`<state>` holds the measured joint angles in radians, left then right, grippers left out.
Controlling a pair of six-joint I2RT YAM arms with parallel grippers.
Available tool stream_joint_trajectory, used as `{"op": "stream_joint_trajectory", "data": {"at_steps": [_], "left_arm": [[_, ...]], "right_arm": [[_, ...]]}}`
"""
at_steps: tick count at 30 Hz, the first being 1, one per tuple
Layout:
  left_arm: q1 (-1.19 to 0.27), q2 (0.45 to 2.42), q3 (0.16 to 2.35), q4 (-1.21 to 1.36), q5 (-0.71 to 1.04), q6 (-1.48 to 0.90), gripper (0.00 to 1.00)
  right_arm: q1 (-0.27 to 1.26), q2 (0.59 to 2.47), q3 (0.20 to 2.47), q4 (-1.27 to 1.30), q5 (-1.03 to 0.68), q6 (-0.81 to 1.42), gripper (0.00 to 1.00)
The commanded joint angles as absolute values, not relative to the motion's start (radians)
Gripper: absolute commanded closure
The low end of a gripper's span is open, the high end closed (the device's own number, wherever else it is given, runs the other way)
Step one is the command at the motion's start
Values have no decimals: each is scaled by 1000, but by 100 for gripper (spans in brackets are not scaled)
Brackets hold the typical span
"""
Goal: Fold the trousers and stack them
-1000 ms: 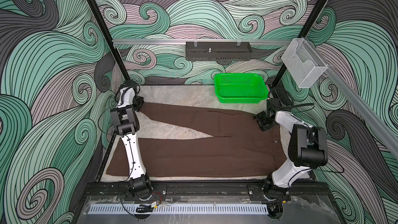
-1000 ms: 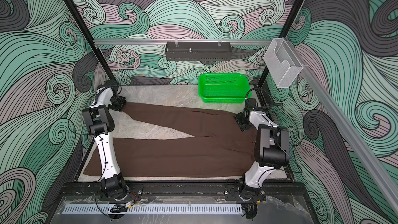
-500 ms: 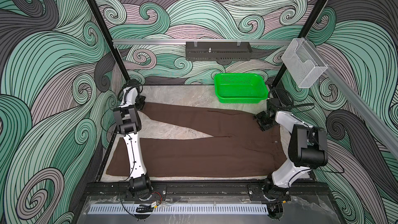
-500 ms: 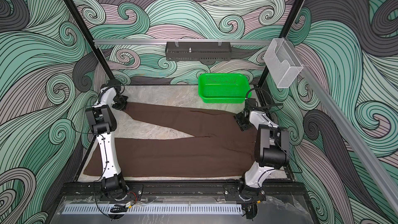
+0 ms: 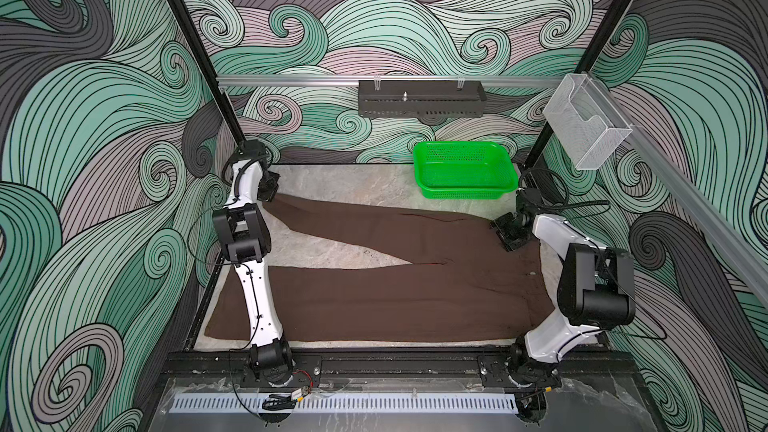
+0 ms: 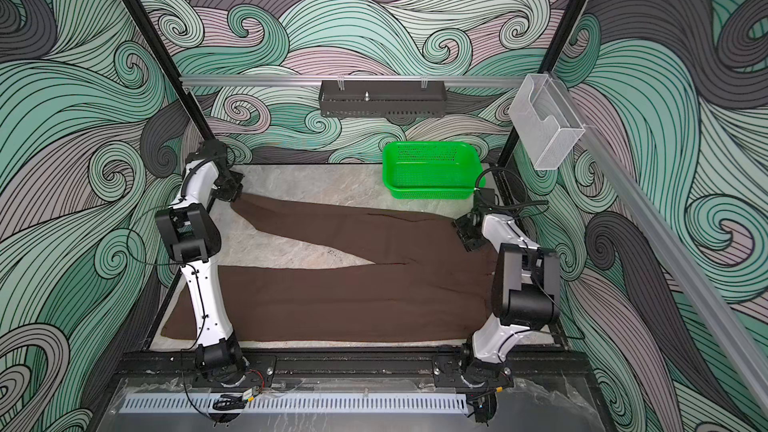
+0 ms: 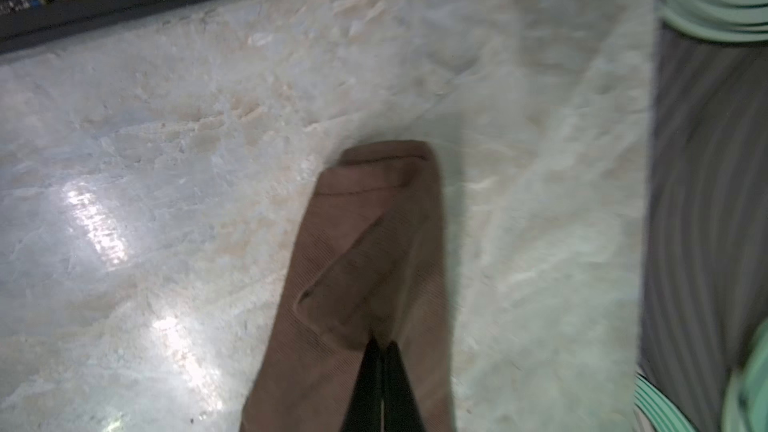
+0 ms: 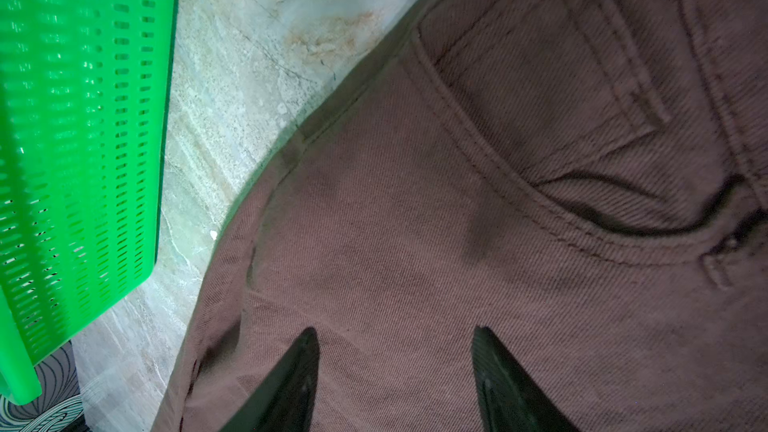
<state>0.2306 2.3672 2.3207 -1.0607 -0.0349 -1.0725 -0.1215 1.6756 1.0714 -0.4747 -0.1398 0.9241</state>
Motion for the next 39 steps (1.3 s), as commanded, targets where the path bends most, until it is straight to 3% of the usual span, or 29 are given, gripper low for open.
{"op": "stream_joint_trajectory", "data": {"at_steps": [1,6,20,25,27,28,33,39], "left_arm": [[220,2381,2455,-1086,-14,-1072,100],[211,2551,2699,-1114,-16,-1123,100],[170,2700,2724,-849,-30,-1228,100],[161,2689,2723,-791,-27,-1206,75],[161,2651,2717,-783,-45,-1174,55],[161,2631,2709,-781,-51,-1159,52],[177,2474,2552,-818,-69,-1083,43],[186,2333,2233,-843,-63,-1040,41]], "right_arm": [[-115,1651,1094,-493,-148,930,40],[-115,1641,1098,-500,-144,923,40],[-112,1653,1094,-489,-147,918,40],[-88,1658,1105,-498,-149,908,38],[-72,1654,1115,-506,-146,902,36],[-66,1652,1117,-509,-143,901,35],[-32,1628,1122,-526,-133,905,32],[-22,1590,1099,-538,-131,910,32]]}}
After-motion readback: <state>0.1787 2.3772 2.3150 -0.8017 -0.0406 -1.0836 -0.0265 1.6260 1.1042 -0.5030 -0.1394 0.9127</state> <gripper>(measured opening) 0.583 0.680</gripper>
